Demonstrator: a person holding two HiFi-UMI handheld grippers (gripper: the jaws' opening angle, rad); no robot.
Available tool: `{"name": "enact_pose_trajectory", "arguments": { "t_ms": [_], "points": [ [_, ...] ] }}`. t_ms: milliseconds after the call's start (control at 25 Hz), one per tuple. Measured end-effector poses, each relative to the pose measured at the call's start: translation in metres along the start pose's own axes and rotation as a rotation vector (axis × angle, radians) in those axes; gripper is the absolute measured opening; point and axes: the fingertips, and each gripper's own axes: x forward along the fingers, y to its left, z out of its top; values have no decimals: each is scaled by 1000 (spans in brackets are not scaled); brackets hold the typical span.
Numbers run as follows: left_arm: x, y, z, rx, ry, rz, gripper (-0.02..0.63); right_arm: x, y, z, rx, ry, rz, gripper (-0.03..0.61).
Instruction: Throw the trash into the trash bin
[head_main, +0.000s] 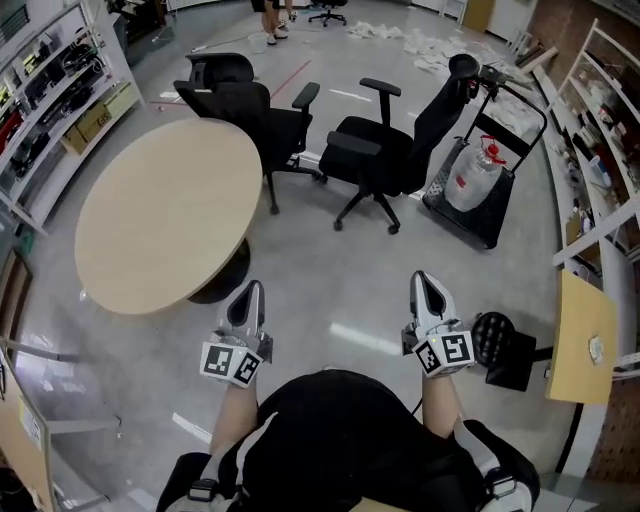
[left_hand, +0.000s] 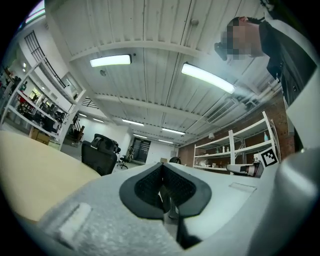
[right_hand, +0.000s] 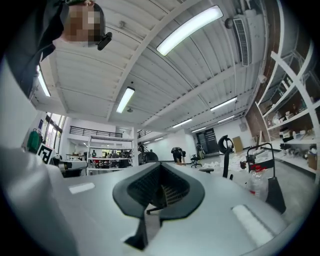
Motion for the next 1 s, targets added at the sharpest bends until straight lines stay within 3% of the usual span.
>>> {"name": "enact_pose_trajectory", "arguments": {
  "t_ms": [160, 520, 760, 1000],
  "points": [
    [11, -8, -6, -16, 29, -72, 0, -29, -2, 10, -36, -7, -86, 5],
    [36, -73, -32, -54, 92, -343, 0, -129, -24, 12, -42, 19, -348, 5],
    [52, -117, -44, -60, 125, -457, 0, -160, -30, 19, -53, -6, -410, 5],
    [83, -171, -51, -56, 116, -524, 0, -199, -79, 27, -52, -34, -491, 5]
  ]
}}
